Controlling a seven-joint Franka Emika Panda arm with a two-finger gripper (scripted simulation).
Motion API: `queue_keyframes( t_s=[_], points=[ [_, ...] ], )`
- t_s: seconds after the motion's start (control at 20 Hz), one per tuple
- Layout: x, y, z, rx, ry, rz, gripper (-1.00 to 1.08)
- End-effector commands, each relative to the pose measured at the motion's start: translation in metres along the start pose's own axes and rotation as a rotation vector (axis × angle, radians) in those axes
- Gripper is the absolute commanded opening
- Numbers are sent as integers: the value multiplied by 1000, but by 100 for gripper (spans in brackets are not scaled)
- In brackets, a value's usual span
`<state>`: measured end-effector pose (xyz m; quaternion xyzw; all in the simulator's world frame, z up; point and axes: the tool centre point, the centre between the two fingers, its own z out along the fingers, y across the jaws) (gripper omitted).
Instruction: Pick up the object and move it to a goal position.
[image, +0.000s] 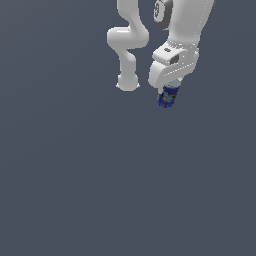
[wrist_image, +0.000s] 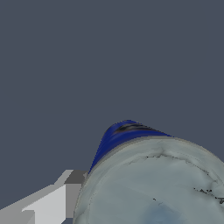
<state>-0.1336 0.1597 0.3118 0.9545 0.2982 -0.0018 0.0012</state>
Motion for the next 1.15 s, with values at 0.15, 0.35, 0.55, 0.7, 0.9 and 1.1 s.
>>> queue_keyframes(
  t_s=[0.15, 0.35, 0.55, 0.7, 0.9, 1.1],
  points=[
    [15, -34, -55, -1, 3, 0, -100],
    [24, -52, -85, 0, 3, 1, -100],
    [31, -66, -107, 0, 4, 1, -100],
    [35, -72, -119, 1, 4, 1, -100],
    [39, -77, -127, 1, 4, 2, -100],
    [40, -79, -130, 1, 4, 2, -100]
  ],
)
